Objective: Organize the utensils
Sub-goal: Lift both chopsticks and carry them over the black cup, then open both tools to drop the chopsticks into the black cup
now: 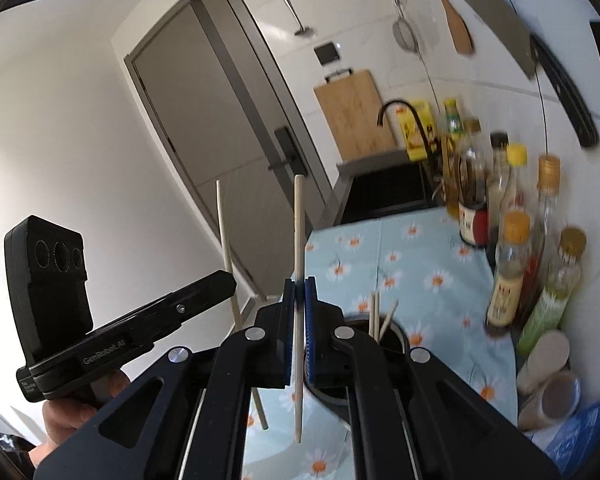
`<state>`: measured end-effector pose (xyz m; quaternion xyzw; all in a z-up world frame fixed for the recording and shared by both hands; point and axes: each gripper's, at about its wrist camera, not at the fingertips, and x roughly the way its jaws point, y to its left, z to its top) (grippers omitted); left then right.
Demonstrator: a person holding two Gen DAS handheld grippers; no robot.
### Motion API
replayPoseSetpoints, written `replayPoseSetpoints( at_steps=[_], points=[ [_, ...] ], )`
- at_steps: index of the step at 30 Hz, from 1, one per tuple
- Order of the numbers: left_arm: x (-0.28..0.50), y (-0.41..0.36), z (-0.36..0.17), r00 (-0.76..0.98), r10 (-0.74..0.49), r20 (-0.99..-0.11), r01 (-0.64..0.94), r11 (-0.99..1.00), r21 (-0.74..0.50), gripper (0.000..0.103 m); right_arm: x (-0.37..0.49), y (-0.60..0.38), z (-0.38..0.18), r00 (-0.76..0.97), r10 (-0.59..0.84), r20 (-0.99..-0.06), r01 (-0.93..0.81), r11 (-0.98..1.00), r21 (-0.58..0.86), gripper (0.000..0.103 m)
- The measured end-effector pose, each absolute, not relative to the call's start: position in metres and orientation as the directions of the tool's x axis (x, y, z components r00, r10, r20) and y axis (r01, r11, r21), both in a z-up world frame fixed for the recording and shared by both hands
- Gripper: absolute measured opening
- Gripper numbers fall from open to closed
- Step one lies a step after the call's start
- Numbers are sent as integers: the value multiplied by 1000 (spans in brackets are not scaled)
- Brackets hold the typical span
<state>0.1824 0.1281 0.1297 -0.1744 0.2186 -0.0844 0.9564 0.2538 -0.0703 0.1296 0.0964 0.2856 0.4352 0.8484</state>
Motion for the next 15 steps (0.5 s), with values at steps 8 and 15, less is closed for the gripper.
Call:
replayPoseSetpoints(
  at_steps=[8, 15],
  points=[
    [204, 138, 137, 927, -217, -307, 110, 938, -329, 4, 274, -75, 137, 557, 768, -318, -658, 641, 396, 6],
    [219, 136, 121, 926, -245, -286, 141, 930, -340, 4, 288, -74, 126, 605, 734, -309, -624, 678, 388, 6]
  ],
)
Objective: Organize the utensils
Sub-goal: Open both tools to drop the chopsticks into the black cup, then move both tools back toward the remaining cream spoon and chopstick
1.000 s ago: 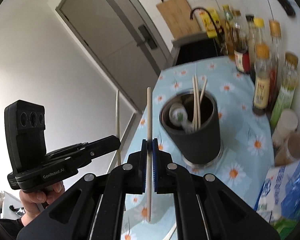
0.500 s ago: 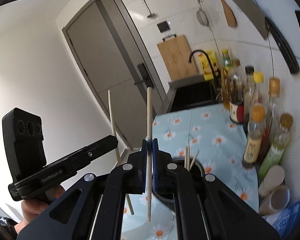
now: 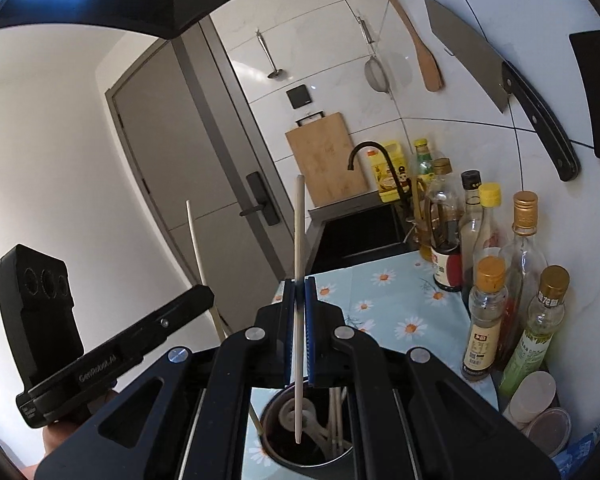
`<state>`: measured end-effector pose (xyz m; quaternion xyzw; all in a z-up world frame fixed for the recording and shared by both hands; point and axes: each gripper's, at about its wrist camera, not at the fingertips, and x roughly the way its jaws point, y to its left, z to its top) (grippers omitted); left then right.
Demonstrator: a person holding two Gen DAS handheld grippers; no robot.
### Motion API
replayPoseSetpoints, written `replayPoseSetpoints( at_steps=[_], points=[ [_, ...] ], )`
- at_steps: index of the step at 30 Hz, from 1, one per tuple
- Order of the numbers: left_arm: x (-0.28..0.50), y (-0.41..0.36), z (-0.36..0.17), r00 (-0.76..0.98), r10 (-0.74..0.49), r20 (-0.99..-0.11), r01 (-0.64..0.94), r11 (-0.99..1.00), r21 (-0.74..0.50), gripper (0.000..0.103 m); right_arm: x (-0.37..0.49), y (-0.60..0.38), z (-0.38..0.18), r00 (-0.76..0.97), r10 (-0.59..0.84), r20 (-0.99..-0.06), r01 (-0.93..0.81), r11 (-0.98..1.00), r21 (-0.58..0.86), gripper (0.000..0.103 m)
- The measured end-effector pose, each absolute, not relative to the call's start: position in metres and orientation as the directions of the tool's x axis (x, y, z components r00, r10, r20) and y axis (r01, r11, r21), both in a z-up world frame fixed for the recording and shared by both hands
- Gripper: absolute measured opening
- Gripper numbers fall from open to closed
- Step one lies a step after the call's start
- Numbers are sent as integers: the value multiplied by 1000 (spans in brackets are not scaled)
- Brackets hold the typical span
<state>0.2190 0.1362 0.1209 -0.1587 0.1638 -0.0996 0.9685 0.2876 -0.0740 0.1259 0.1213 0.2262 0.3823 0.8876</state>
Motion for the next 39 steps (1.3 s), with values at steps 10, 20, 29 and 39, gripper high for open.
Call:
replayPoseSetpoints(
  at_steps=[10, 20, 29, 39],
  points=[
    [230, 129, 88, 894, -272, -357, 133, 920, -369, 5, 298, -63, 100, 584, 716, -384, -600, 698, 391, 8],
    [224, 134, 90, 880, -267, -394, 107, 918, -382, 5, 289, -66, 106, 571, 723, -389, -606, 691, 393, 18],
    [204, 135, 100, 875, -278, -396, 107, 909, -402, 27, 268, -77, 118, 565, 737, -370, -617, 675, 403, 24],
    [169, 124, 105, 860, -294, -417, 131, 917, -376, 27, 237, -103, 120, 541, 749, -381, -610, 662, 436, 34]
  ],
)
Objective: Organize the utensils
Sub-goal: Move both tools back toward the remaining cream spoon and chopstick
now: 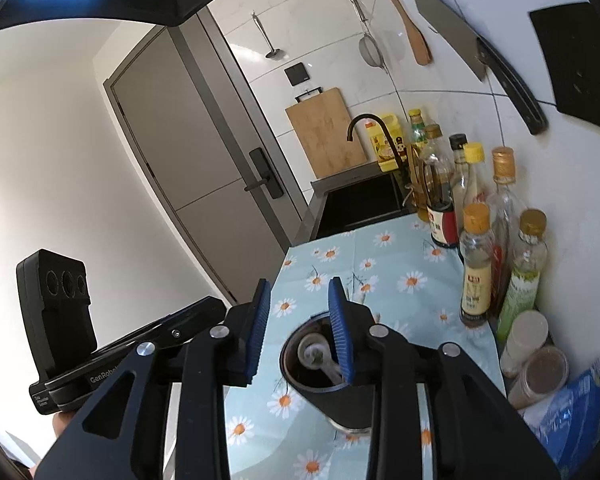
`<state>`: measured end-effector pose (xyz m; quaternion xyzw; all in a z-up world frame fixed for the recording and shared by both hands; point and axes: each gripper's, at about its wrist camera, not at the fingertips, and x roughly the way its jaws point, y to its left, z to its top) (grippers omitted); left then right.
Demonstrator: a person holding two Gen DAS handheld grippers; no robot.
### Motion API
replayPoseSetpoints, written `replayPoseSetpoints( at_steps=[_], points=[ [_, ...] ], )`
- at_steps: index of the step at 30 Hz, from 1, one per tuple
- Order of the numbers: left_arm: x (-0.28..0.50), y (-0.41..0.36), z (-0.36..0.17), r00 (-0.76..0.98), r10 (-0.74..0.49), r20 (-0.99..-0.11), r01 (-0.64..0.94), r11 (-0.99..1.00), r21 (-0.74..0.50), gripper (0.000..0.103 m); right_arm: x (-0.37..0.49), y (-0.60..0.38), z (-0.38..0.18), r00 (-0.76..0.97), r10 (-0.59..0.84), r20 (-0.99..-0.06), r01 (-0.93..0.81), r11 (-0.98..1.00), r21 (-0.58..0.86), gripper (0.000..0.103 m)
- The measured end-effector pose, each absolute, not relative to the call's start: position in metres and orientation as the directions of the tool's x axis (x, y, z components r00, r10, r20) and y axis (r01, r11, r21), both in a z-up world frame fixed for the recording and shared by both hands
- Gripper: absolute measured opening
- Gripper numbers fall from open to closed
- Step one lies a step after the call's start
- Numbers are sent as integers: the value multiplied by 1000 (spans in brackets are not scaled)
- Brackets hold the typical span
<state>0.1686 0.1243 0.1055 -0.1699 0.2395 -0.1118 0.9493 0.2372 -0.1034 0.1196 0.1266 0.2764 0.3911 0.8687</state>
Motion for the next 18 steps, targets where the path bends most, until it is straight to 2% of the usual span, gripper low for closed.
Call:
replayPoseSetpoints(
  at_steps=[4, 6, 10, 16, 18],
  points=[
    [155, 119, 99, 845, -296, -445, 129, 921, -368, 27, 225, -113, 113, 523, 751, -402, -606, 660, 444, 38],
    [151, 117, 95, 836, -295, -463, 119, 921, -371, 36, 221, -119, 108, 514, 755, -408, -595, 656, 464, 38],
    [141, 113, 88, 826, -281, -488, 103, 927, -360, 36, 213, -129, 99, 499, 757, -421, -584, 653, 482, 40],
    [126, 105, 73, 793, -287, -537, 88, 927, -365, 36, 203, -150, 85, 455, 777, -435, -568, 629, 530, 61],
    [123, 102, 64, 769, -303, -562, 79, 918, -388, 36, 201, -155, 79, 442, 779, -444, -560, 627, 542, 63]
  ],
)
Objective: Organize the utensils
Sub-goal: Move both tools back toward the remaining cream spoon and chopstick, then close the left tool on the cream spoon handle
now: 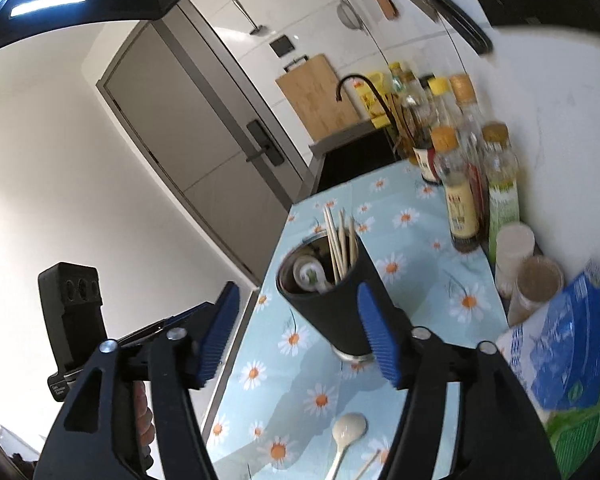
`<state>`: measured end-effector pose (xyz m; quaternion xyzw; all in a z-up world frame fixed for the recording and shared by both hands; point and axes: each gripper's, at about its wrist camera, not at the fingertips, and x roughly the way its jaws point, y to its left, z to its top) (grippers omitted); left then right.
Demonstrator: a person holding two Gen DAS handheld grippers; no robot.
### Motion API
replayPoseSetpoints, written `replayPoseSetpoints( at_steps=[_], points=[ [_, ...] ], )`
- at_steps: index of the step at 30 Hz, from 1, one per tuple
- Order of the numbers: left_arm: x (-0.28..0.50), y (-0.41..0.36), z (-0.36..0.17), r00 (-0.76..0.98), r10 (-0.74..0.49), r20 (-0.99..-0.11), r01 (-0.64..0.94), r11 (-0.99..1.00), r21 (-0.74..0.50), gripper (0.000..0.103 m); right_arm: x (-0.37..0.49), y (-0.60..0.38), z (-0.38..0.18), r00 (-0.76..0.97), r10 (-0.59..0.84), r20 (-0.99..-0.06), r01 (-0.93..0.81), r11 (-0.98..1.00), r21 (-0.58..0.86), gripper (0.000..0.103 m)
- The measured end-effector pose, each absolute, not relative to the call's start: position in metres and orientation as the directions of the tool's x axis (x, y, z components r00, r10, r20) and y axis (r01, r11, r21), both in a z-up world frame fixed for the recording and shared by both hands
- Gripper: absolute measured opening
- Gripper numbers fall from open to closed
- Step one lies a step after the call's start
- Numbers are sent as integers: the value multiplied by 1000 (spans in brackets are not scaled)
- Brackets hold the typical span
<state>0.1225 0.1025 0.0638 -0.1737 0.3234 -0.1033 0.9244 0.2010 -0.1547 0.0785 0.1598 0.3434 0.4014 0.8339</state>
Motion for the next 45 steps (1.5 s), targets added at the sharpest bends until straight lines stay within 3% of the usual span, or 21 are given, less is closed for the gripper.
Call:
replayPoseSetpoints(
  at_steps=[16, 34, 45],
  points=[
    [113, 63, -43, 481, -456, -749, 0, 854, -520, 36, 182, -193, 11, 297, 774, -559, -447, 631, 634, 69],
    [138, 65, -110, 293, -549, -783, -187, 770, -610, 36, 167, -209, -32, 168, 790, -590, -397, 602, 693, 69],
    [156, 66, -119, 282, -547, -788, -229, 759, -609, 37, 173, -228, -34, 169, 793, -585, -397, 598, 697, 69]
  ],
)
